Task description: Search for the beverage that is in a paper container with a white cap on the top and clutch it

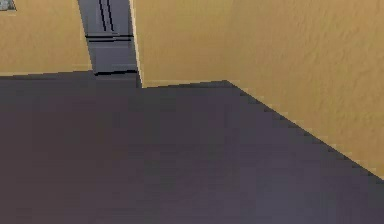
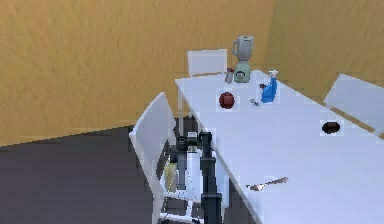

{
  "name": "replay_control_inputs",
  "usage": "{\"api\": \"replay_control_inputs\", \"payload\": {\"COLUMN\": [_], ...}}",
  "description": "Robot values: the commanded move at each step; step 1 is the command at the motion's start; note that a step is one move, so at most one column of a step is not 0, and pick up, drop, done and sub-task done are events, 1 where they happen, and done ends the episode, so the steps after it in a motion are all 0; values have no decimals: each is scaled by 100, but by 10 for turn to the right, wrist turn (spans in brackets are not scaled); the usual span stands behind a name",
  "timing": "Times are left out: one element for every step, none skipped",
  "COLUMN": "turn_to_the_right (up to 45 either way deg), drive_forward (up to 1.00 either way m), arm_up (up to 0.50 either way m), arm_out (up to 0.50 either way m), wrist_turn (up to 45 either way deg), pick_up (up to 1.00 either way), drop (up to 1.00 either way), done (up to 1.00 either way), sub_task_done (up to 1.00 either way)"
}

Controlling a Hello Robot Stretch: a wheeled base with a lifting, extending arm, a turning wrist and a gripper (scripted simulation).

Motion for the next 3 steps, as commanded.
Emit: {"api": "replay_control_inputs", "payload": {"turn_to_the_right": [0,0,0], "drive_forward": [0,0,0], "arm_up": [0,0,0], "arm_out": [0,0,0], "wrist_turn": [450,450,450], "pick_up": [0,0,0], "drop": [0,0,0], "done": [0,0,0], "sub_task_done": [0,0,0]}}
